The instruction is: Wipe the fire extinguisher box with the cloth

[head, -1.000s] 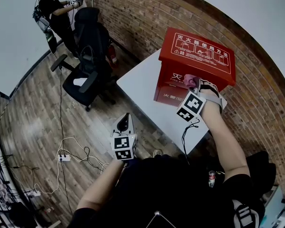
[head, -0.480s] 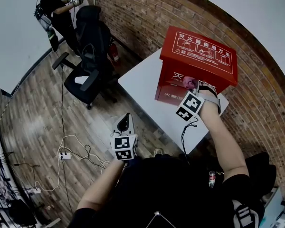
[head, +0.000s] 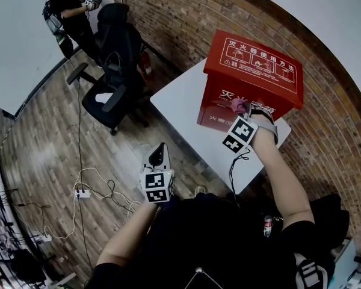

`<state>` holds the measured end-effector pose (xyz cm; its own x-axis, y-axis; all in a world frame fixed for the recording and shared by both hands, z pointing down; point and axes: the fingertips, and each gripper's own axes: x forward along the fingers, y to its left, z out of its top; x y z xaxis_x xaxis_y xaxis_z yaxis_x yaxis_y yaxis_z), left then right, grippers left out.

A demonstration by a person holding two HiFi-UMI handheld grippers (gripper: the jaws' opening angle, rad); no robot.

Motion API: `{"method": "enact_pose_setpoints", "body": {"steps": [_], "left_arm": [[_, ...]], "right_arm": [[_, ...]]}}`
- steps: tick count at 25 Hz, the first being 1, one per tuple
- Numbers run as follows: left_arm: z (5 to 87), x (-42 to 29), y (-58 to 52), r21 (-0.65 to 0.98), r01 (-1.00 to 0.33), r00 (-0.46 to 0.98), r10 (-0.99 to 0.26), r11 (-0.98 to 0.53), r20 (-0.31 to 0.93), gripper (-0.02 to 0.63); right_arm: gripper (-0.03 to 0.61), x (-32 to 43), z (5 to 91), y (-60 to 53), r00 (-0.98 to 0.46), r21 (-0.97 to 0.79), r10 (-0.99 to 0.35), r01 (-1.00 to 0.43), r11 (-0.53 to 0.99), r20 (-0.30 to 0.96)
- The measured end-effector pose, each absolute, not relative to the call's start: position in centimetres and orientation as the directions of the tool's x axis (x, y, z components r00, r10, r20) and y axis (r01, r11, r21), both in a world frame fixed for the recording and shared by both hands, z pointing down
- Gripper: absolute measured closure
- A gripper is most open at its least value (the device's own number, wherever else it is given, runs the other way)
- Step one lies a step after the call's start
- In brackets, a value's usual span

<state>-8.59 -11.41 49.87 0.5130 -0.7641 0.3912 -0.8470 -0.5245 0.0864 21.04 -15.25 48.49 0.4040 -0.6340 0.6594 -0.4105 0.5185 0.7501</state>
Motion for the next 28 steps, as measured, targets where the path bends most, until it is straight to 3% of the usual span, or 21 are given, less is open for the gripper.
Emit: {"method": "enact_pose_setpoints", "body": {"steps": [28], "left_arm": [[51.5, -9.5, -10.9, 0.071, -0.867, 0.472, -0.765, -0.494, 0.44, 0.586]], "right_arm": [[0.472, 21.1, 54.4, -15.7, 0.364, 0.7, -0.6, -0.435, 0.566, 0.712]]}}
